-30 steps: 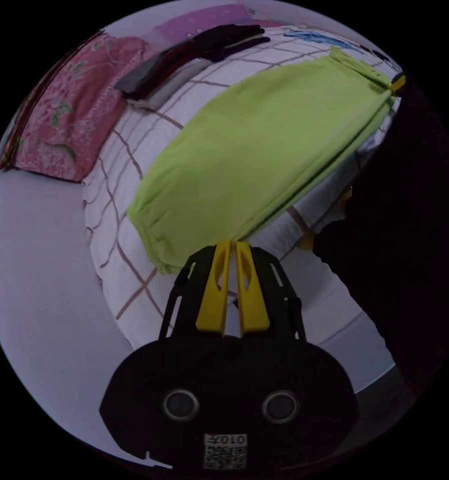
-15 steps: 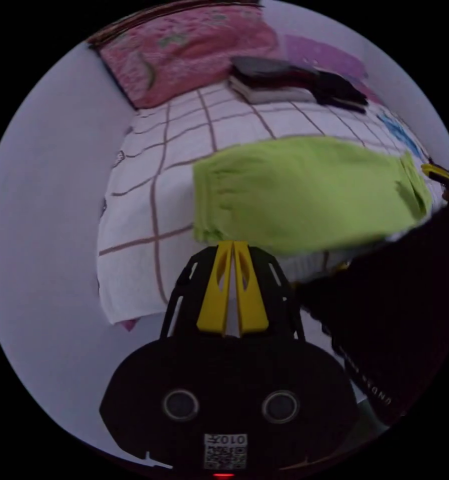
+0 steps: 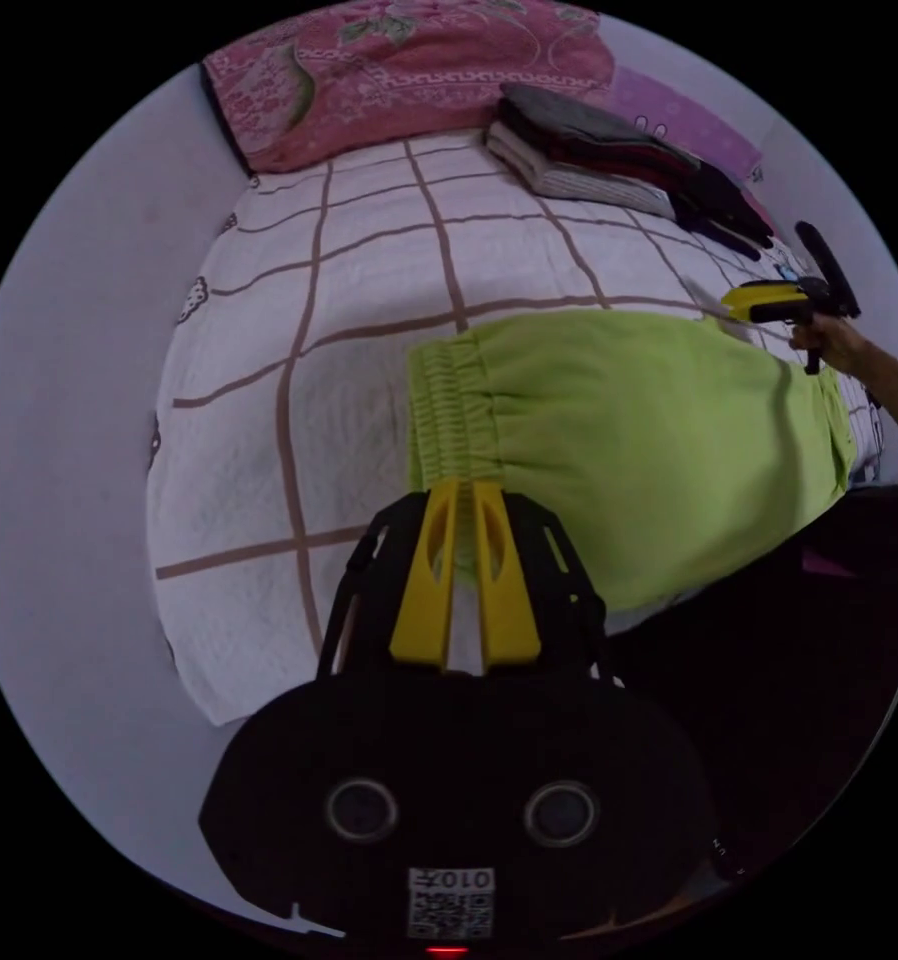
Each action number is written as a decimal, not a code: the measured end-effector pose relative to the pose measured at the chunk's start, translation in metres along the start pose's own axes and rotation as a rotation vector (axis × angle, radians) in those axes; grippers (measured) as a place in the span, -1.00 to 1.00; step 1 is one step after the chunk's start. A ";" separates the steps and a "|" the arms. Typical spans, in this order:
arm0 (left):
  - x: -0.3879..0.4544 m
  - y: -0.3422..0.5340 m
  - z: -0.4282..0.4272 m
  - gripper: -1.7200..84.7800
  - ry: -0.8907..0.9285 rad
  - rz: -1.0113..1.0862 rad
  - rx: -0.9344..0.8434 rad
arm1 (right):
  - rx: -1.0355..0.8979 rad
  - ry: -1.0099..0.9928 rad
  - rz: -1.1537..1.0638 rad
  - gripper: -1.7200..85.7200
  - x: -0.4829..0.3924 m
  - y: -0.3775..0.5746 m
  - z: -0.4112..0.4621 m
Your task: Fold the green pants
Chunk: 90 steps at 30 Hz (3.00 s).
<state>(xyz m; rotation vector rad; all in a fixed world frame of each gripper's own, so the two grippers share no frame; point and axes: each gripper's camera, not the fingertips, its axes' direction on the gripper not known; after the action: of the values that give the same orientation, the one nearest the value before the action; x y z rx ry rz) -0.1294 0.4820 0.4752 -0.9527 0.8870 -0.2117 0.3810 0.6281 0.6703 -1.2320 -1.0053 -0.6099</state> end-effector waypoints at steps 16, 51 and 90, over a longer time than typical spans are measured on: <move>0.047 -0.020 0.033 -0.97 -0.130 0.053 -0.082 | -0.210 0.135 -0.145 -0.87 -0.048 -0.011 -0.032; 0.375 -0.019 0.004 -0.97 -0.115 0.224 0.132 | 0.154 0.344 0.671 -0.70 -0.079 0.304 -0.179; 0.473 0.005 0.108 -0.97 -0.092 0.506 0.122 | -0.149 0.493 1.043 -0.85 -0.109 0.387 -0.179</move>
<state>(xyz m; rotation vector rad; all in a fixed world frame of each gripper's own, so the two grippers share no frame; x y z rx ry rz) 0.2523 0.3059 0.2338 -0.5958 0.9891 0.2073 0.7075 0.5442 0.3875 -1.4369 0.1513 -0.1281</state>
